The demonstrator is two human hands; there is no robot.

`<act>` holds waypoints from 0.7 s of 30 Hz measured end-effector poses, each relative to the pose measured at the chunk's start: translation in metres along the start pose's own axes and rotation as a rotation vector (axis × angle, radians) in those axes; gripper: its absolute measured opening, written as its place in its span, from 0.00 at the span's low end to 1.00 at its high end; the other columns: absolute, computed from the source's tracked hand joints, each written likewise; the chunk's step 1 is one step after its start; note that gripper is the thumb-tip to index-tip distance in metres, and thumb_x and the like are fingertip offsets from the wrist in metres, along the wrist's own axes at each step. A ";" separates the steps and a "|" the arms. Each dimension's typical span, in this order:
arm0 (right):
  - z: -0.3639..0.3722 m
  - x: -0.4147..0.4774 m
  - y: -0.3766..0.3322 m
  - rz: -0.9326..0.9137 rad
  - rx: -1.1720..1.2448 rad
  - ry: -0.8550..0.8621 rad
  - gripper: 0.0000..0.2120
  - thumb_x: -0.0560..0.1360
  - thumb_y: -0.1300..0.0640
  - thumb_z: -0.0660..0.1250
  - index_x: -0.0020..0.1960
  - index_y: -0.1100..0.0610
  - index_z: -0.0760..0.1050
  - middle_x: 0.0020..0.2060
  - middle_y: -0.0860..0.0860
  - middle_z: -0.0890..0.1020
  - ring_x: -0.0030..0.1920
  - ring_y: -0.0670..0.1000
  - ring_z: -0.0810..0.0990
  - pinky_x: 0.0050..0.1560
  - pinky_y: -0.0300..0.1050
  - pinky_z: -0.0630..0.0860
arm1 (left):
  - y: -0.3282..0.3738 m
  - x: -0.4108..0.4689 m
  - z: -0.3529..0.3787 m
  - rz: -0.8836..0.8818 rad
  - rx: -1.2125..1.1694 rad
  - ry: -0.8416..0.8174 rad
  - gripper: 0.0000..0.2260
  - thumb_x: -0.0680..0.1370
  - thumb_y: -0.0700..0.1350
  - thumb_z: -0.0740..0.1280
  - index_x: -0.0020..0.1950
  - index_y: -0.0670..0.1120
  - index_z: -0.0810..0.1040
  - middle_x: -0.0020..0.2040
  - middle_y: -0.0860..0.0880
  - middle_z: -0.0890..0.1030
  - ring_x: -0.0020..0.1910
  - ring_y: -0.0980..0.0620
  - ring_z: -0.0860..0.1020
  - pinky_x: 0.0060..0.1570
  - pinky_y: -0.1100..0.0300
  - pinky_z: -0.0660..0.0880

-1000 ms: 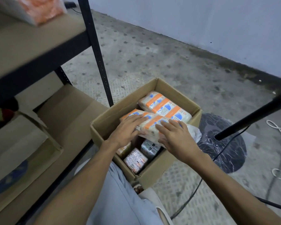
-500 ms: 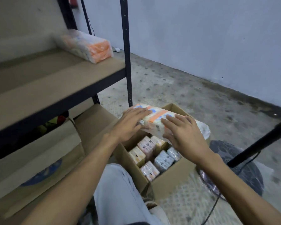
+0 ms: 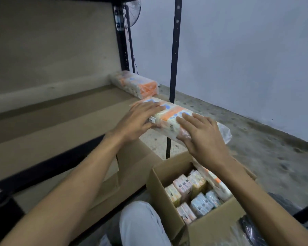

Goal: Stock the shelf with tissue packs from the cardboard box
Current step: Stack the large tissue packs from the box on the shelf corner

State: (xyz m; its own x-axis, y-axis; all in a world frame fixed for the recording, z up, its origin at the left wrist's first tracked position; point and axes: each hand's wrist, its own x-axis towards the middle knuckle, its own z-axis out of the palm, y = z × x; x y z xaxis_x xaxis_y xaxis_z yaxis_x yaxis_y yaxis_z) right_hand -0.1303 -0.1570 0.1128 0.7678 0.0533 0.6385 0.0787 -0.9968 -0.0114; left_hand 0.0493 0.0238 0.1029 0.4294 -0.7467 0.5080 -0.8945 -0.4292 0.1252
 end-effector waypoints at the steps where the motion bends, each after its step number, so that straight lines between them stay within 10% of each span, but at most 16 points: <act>1: 0.004 0.007 -0.005 -0.016 0.013 0.013 0.22 0.70 0.52 0.73 0.63 0.54 0.74 0.60 0.55 0.79 0.60 0.60 0.76 0.59 0.59 0.70 | -0.006 -0.002 -0.008 -0.009 0.015 0.004 0.26 0.76 0.54 0.66 0.74 0.57 0.64 0.74 0.54 0.66 0.75 0.54 0.60 0.73 0.52 0.56; 13: 0.073 0.092 -0.066 -0.103 0.146 -0.128 0.23 0.70 0.51 0.73 0.63 0.54 0.74 0.61 0.55 0.79 0.61 0.61 0.76 0.61 0.58 0.69 | -0.100 -0.046 -0.047 -0.248 0.058 -0.059 0.28 0.75 0.63 0.55 0.75 0.58 0.62 0.75 0.54 0.64 0.75 0.54 0.58 0.74 0.50 0.53; 21: 0.106 0.137 -0.088 -0.064 0.173 -0.199 0.25 0.72 0.48 0.69 0.67 0.51 0.70 0.66 0.52 0.73 0.68 0.58 0.68 0.66 0.54 0.60 | -0.124 -0.063 -0.050 -0.618 0.057 0.114 0.37 0.71 0.57 0.71 0.76 0.55 0.57 0.78 0.51 0.57 0.76 0.48 0.54 0.73 0.46 0.54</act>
State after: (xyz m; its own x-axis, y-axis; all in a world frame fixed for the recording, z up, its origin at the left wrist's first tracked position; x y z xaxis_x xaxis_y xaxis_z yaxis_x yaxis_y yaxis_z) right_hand 0.0359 -0.0556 0.1196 0.8664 0.1436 0.4782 0.2253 -0.9671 -0.1179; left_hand 0.1273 0.1494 0.0977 0.8459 -0.2947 0.4445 -0.4763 -0.7925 0.3809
